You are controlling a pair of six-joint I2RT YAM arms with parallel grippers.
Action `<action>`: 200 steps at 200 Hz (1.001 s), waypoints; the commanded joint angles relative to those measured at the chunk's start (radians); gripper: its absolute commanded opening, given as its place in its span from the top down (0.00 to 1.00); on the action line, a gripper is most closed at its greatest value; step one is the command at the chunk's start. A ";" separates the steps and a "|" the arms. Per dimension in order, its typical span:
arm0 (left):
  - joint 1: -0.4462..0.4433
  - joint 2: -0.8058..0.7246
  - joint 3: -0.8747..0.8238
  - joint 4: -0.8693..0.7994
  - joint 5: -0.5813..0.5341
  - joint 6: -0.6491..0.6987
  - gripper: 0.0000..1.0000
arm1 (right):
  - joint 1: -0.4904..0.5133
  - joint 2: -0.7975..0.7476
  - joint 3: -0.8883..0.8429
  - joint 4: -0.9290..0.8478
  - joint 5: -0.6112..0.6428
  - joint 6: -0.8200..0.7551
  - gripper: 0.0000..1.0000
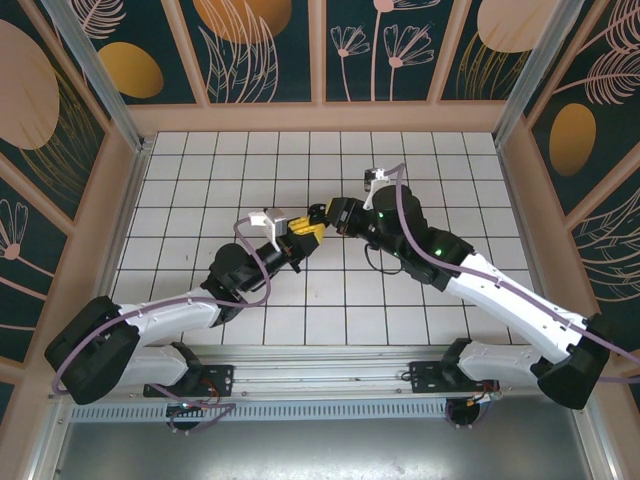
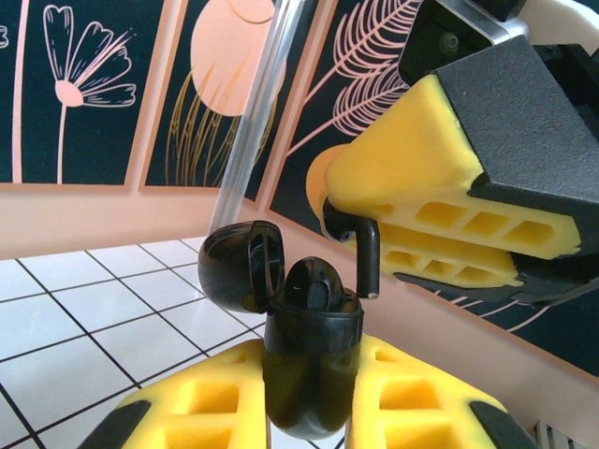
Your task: Insert the wireless bluetooth earbuds into the charging case
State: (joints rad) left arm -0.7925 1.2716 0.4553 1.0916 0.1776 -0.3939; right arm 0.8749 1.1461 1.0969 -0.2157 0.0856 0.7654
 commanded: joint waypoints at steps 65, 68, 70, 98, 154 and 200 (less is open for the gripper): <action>-0.005 -0.034 -0.012 0.024 0.007 0.021 1.00 | 0.034 0.029 0.020 0.025 0.066 0.019 0.82; -0.005 -0.034 -0.013 0.024 0.007 0.023 1.00 | 0.035 0.027 0.020 0.025 0.068 0.021 0.82; -0.005 -0.035 -0.013 0.024 0.007 0.022 1.00 | 0.035 0.026 0.020 0.024 0.069 0.020 0.82; -0.005 -0.040 -0.018 0.018 0.008 0.023 1.00 | 0.038 0.019 0.027 0.030 0.096 0.023 0.82; -0.005 -0.051 -0.021 0.006 0.004 0.023 1.00 | 0.047 0.023 0.042 0.042 0.148 0.010 0.82; -0.005 -0.071 -0.019 -0.026 -0.003 0.033 1.00 | 0.067 0.048 0.041 0.036 0.159 0.014 0.82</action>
State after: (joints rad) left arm -0.7925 1.2270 0.4366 1.0653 0.1745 -0.3870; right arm 0.9218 1.1774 1.1091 -0.2058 0.2134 0.7727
